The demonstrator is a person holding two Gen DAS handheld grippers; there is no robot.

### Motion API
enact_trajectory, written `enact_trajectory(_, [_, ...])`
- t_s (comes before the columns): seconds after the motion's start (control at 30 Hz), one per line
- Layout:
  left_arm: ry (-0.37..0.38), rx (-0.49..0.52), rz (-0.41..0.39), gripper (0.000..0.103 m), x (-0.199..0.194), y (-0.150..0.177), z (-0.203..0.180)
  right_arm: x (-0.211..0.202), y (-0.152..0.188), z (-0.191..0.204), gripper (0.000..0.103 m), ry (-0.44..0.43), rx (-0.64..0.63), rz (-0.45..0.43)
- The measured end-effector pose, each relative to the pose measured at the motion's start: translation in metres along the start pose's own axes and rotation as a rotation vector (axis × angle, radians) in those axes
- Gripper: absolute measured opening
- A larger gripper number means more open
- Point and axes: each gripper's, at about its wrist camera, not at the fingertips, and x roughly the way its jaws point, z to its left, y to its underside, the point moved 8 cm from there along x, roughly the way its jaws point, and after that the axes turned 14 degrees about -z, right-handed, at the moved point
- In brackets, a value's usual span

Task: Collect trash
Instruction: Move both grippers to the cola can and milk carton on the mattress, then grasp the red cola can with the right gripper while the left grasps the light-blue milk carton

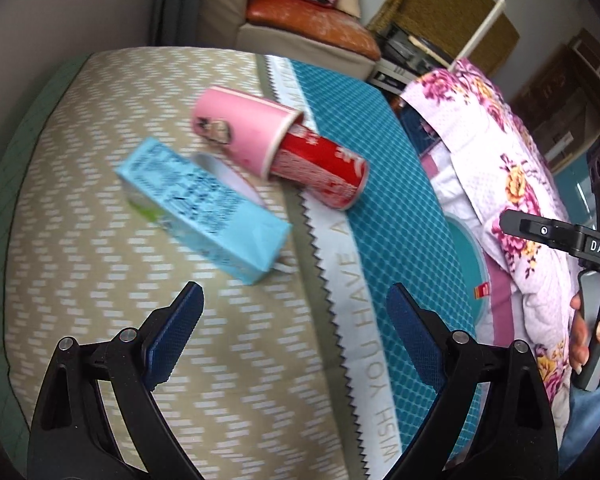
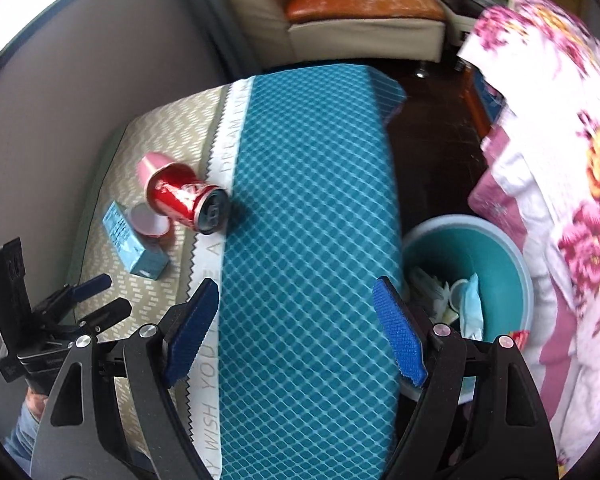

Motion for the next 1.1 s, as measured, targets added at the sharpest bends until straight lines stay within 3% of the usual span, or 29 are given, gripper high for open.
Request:
enact_trajectory(0.33, [-0.049,-0.105,-0.011,0.093,-0.004,-0.008,0.068,0.071,-0.028,0.073,0.076,-0.081,-0.202,0.129])
enact_trajectory(0.53, [-0.063,-0.159,-0.017,0.093,-0.003,-0.016,0.097,0.111,-0.043,0.105,0.076,-0.149,-0.314,0.154])
enact_trajectory(0.87, [-0.106,-0.215,-0.017,0.093,-0.002,-0.015,0.124,0.157,-0.035,0.133,0.076,-0.204,-0.432,0.261])
enact_trajectory(0.93, [-0.110,-0.221,-0.015,0.093,-0.003,-0.013,0.127,0.160,-0.030,0.135,0.068,-0.212,-0.433,0.276])
enact_trajectory(0.97, [-0.112,-0.224,-0.014,0.093,-0.003,-0.013,0.127,0.159,-0.026,0.135,0.058,-0.225,-0.425,0.284])
enact_trajectory(1.1, [-0.109,-0.231,-0.013,0.093,-0.003,-0.012,0.121,0.147,-0.013,0.130,0.057,-0.230,-0.410,0.282])
